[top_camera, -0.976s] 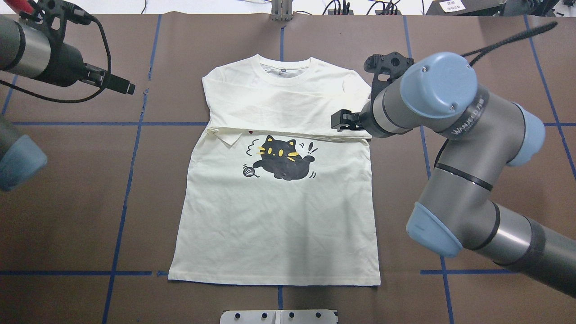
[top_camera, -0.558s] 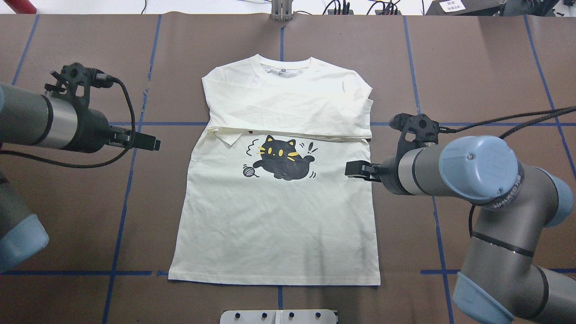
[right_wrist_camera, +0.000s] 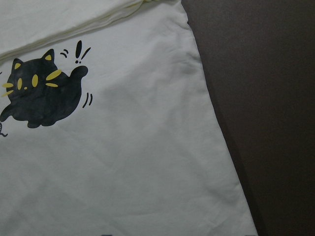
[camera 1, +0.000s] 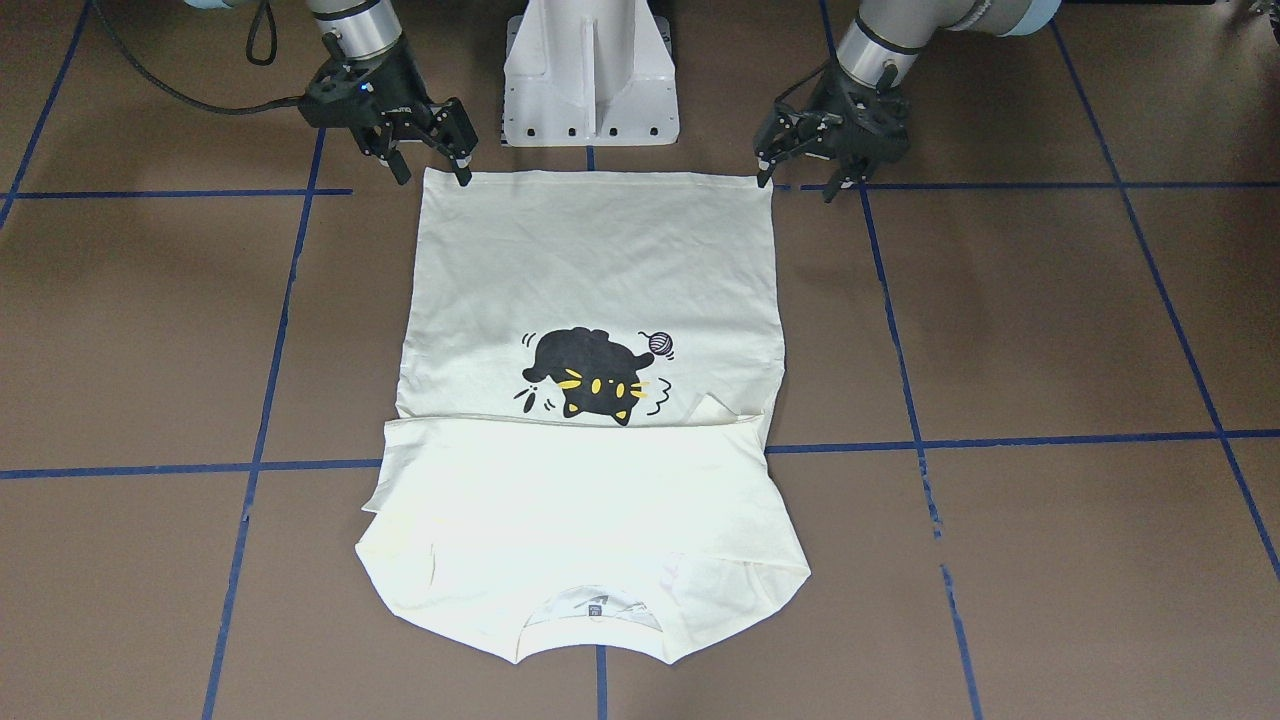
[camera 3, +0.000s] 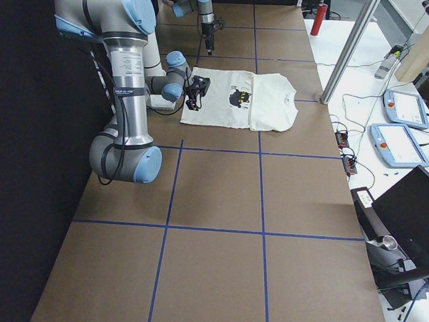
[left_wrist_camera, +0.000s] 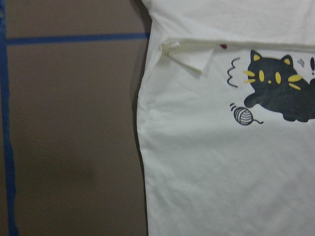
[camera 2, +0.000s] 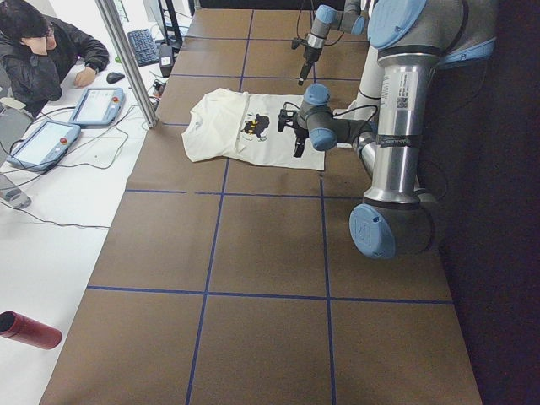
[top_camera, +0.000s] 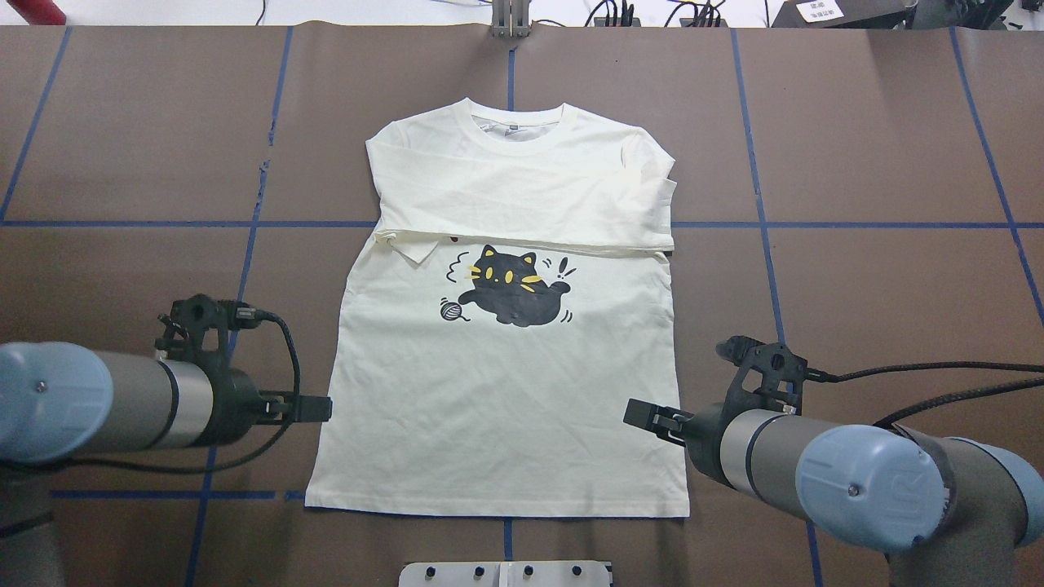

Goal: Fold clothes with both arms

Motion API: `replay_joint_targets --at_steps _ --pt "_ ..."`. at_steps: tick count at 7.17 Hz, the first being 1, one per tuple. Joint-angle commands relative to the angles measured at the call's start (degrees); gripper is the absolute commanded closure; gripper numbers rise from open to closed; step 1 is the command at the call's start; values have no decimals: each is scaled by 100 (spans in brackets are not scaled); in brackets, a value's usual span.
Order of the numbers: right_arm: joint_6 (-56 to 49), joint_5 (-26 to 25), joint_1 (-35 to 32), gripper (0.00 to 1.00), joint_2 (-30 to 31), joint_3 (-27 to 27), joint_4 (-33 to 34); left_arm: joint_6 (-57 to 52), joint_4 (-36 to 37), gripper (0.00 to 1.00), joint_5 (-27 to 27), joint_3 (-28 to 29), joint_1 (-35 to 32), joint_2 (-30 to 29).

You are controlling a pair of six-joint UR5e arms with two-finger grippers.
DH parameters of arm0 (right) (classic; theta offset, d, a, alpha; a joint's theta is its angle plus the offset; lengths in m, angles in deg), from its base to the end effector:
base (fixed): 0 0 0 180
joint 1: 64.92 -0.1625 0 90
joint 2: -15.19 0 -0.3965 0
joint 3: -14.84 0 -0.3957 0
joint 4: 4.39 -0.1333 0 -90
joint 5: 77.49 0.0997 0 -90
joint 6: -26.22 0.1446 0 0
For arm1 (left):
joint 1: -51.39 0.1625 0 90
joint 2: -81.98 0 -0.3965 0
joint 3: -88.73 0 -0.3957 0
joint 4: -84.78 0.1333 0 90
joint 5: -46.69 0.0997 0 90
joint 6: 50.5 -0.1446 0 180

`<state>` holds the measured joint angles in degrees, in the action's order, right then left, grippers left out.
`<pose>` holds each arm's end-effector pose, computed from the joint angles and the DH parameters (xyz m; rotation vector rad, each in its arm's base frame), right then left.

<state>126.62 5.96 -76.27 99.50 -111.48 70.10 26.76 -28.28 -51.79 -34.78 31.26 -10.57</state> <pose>-0.4686 -0.2469 0.2853 0.1137 -1.0094 0.4041 0.4417 -0.2811 0.3135 0.1622 1.0257 -0.0408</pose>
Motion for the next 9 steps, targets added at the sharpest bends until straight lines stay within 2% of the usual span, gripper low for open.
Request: replay_joint_targets --at_steps 1,2,4,9 --pt "156 -109 124 6 24 -103 -4 1514 12 41 809 37 1024 132" --pt "156 -135 132 6 24 -112 -4 1824 21 44 961 64 1228 132" --pt "156 -144 133 5 15 -121 -4 1863 21 48 1041 248 1230 141" --pt "147 -215 133 4 15 -121 -4 1801 -14 48 1068 512 1265 88"
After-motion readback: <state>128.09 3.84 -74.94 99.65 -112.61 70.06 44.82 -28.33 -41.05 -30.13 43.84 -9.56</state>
